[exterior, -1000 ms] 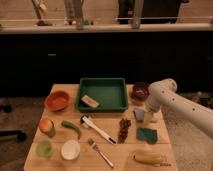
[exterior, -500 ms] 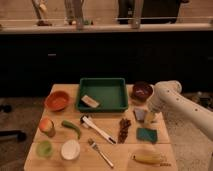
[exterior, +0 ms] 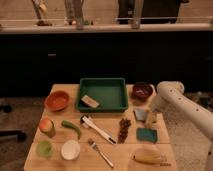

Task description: Place towel in tray

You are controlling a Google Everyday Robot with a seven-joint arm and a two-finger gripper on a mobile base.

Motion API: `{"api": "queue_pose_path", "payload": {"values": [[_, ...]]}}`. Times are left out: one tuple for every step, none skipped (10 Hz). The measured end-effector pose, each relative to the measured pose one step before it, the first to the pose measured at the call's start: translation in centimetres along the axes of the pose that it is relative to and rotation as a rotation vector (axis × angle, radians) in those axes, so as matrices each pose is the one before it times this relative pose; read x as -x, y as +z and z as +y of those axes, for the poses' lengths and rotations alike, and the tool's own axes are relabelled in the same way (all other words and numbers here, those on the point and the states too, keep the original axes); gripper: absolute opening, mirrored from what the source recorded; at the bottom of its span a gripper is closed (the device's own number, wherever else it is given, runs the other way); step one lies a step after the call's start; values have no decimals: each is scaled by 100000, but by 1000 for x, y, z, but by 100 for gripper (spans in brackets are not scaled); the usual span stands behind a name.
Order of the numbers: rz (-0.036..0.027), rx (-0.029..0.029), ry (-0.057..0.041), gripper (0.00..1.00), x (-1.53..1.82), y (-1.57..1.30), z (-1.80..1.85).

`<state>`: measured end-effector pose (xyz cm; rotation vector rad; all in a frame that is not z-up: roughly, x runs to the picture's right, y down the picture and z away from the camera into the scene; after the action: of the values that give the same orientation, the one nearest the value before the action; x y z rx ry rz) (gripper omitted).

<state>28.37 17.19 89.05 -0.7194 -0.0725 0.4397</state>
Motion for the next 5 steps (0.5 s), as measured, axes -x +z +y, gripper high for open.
{"api": "queue_pose_path", "payload": {"values": [[-45,577,514,80,-193,91,-47],[5,503,436,80,-189,116,-47],[-3,379,218,80,-96,58,-32],[180,331,112,77,-87,68,-32],[65,238,-27,70,6,43,-30]]}}
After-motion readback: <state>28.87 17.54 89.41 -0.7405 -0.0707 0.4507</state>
